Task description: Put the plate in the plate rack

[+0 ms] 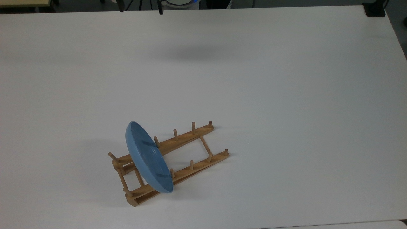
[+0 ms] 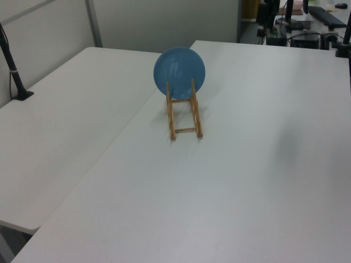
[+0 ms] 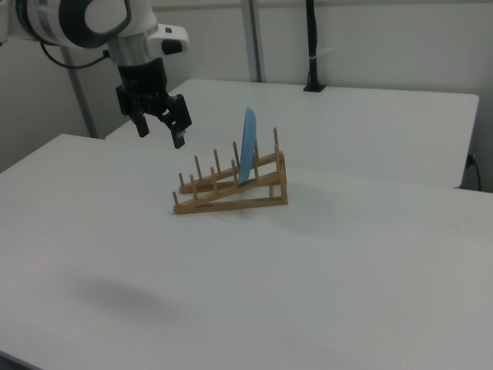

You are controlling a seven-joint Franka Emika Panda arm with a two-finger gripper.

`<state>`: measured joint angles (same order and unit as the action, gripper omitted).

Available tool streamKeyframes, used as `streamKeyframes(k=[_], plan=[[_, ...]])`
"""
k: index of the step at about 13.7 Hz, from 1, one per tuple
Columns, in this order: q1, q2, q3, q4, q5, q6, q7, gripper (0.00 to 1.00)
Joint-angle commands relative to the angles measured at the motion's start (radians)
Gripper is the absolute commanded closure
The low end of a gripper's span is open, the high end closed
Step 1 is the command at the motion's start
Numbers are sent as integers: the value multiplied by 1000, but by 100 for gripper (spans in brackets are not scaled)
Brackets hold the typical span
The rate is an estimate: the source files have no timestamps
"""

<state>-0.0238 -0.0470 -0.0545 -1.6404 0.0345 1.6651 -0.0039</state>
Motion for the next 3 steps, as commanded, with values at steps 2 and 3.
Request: streamKeyframes(k=[2, 3], plan=[[7, -25, -10, -2, 24, -25, -30, 0], [7, -27, -10, -2, 24, -25, -30, 0]])
